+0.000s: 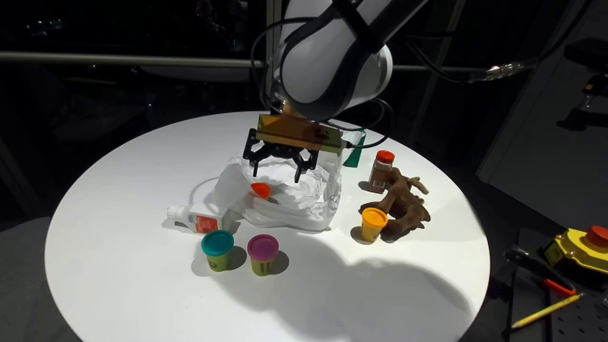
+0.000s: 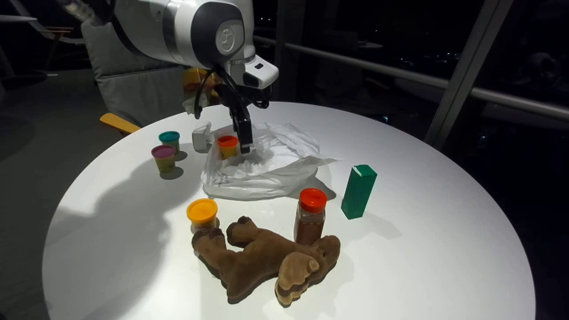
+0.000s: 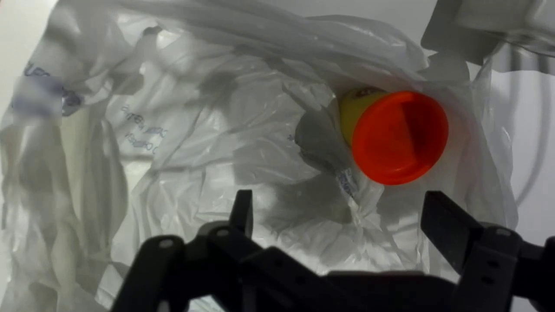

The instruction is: Remove the objects from the plastic and put them on the table

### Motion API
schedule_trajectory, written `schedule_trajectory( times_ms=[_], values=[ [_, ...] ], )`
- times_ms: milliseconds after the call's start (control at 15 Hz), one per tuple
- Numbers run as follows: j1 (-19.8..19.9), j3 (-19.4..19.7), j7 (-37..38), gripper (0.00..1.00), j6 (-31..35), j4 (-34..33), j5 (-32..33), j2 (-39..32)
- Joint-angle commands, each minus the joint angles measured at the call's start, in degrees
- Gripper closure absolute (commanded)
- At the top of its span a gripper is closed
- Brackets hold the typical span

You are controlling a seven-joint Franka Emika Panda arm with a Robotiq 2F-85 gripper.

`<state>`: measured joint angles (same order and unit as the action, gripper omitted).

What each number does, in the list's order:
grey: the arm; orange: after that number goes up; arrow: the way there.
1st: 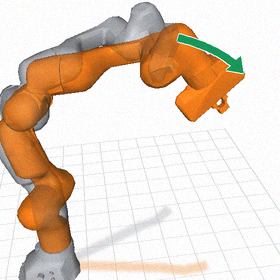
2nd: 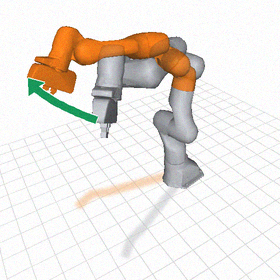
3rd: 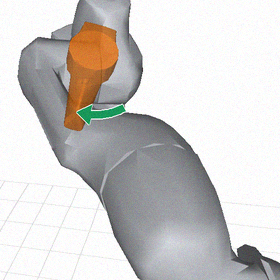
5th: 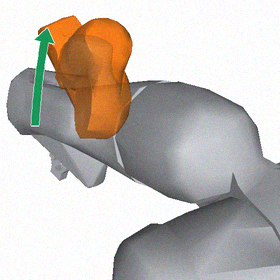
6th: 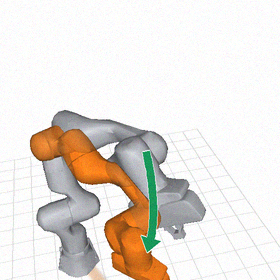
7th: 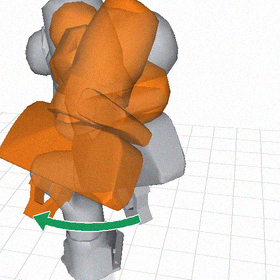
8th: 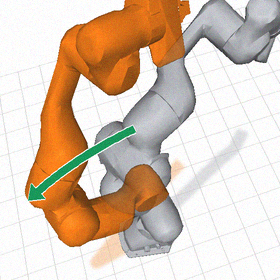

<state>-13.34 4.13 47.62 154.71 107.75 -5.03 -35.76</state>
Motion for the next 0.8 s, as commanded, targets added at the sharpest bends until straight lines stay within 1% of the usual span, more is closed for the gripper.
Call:
schedule_trajectory(
  times_ms=[0, 467, 733],
  values=[
    [-0.47, -0.06, 1.08, 0.00, -2.07, -6.20, -0.80, -3.88],
    [-0.98, -0.76, 1.32, 0.00, -7.25, -14.47, -0.79, -9.87],
    [-1.39, -1.10, 1.48, 0.00, -9.37, -16.52, -0.78, -11.05]
  ],
)
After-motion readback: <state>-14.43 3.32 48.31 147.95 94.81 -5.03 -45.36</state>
